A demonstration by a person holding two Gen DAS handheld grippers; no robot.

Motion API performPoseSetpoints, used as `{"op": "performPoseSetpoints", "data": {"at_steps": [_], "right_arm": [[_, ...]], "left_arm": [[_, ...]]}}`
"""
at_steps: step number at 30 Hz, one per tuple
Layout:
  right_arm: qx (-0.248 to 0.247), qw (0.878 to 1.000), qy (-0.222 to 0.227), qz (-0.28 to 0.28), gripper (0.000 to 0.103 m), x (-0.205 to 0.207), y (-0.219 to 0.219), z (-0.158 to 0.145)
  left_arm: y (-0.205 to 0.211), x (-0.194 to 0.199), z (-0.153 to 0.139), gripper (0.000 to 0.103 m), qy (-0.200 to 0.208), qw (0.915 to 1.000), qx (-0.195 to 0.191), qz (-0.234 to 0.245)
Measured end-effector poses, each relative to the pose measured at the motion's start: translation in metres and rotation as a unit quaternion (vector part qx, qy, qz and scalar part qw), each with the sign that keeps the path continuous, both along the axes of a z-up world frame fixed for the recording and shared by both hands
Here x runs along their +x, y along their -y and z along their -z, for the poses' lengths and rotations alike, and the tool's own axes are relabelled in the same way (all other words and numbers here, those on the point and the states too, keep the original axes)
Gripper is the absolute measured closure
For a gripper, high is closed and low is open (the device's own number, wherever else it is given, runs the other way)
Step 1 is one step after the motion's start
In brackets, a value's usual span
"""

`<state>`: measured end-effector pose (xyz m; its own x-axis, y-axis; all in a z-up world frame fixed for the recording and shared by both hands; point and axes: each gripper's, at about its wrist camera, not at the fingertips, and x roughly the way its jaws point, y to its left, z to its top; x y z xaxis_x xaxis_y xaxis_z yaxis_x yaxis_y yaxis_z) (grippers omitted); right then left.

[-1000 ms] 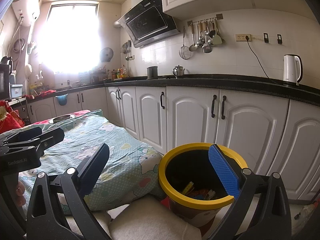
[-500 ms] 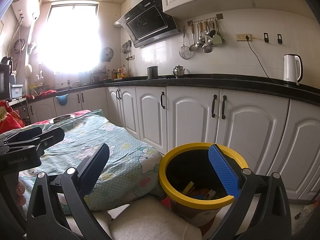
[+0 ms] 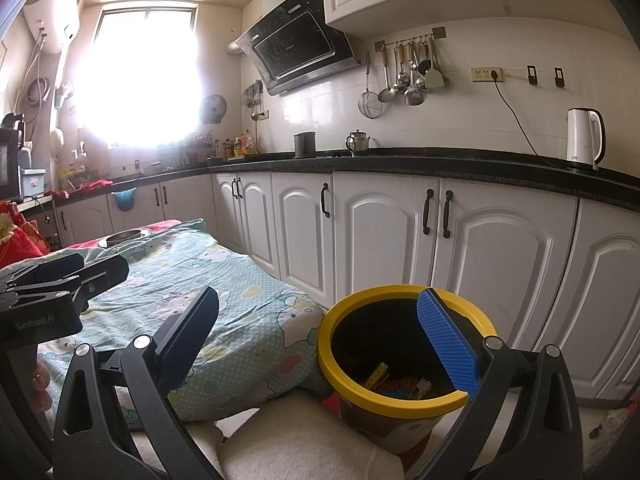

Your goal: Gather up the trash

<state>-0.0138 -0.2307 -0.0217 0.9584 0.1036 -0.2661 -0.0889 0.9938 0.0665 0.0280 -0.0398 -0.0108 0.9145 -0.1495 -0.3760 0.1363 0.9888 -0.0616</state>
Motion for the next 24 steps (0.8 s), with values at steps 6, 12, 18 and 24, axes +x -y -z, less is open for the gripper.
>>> {"op": "performPoseSetpoints", "data": {"at_steps": [6, 12, 18, 24], "right_arm": [[0.000, 1.000, -0.001, 0.001, 0.006, 0.001, 0.001, 0.001], [-0.001, 1.000, -0.011, 0.006, 0.006, 0.003, -0.002, 0.005], [-0.001, 1.000, -0.023, 0.012, 0.006, 0.012, -0.004, 0.001], [0.004, 0.997, -0.010, -0.075, 0.006, 0.036, -0.066, -0.031]], "left_arm": [[0.000, 0.000, -0.001, 0.011, -0.001, 1.0000, 0.002, -0.002], [0.001, 0.005, 0.003, 0.011, -0.012, 0.9999, 0.007, -0.001], [-0.003, 0.008, 0.006, 0.011, -0.030, 0.9995, -0.003, -0.008], [-0.112, 0.019, 0.004, 0.011, -0.108, 0.9842, -0.083, -0.113]]}}
